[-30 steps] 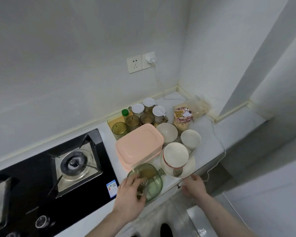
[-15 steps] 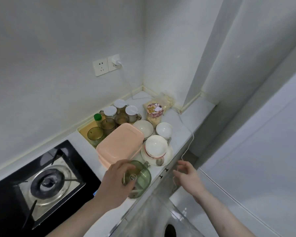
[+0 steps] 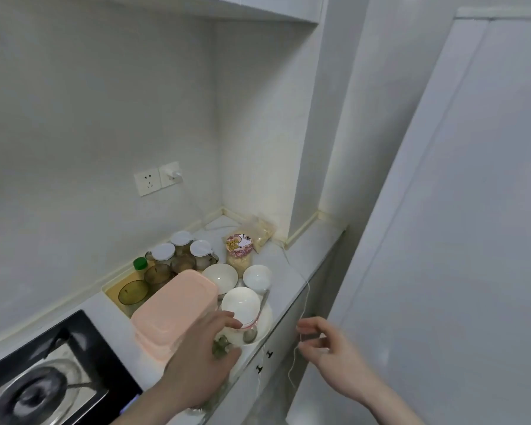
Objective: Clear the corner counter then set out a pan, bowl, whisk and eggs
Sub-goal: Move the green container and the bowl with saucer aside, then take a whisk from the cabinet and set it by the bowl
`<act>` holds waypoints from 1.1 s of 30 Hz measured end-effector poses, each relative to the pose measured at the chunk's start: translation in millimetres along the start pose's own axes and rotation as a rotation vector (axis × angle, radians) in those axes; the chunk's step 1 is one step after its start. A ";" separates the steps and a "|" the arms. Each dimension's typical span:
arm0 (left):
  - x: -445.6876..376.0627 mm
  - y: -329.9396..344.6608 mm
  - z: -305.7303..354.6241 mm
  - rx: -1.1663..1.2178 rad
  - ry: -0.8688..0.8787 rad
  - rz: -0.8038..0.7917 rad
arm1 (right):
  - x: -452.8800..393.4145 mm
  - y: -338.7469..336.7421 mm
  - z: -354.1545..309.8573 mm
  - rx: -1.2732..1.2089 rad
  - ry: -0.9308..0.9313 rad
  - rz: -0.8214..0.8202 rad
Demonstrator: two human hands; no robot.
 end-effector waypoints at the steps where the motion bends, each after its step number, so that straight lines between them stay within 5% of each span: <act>1: -1.1 1.1 9.9 -0.004 0.021 0.017 | 3.4 -8.5 -6.9 0.016 -0.027 -0.008; 10: -9.8 -67.3 144.2 -0.156 0.172 0.241 | 15.7 -92.0 -120.7 0.035 -0.401 -0.028; 21: -41.5 -249.7 365.2 -0.680 0.418 0.554 | 41.5 -172.2 -366.2 -0.049 -0.932 0.161; 26: -73.2 -310.3 413.3 -1.035 0.374 0.603 | 38.2 -189.0 -431.3 -0.022 -0.999 0.236; 33: -124.8 -388.4 443.9 -1.176 0.234 0.661 | 26.4 -204.7 -493.7 -0.028 -1.007 0.351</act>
Point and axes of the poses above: each hand's wrist, its own x-axis away from the middle knuckle, its own y-axis out of the palm, z = x × y, the point moved 10 cm from there along -x, towards the middle knuckle
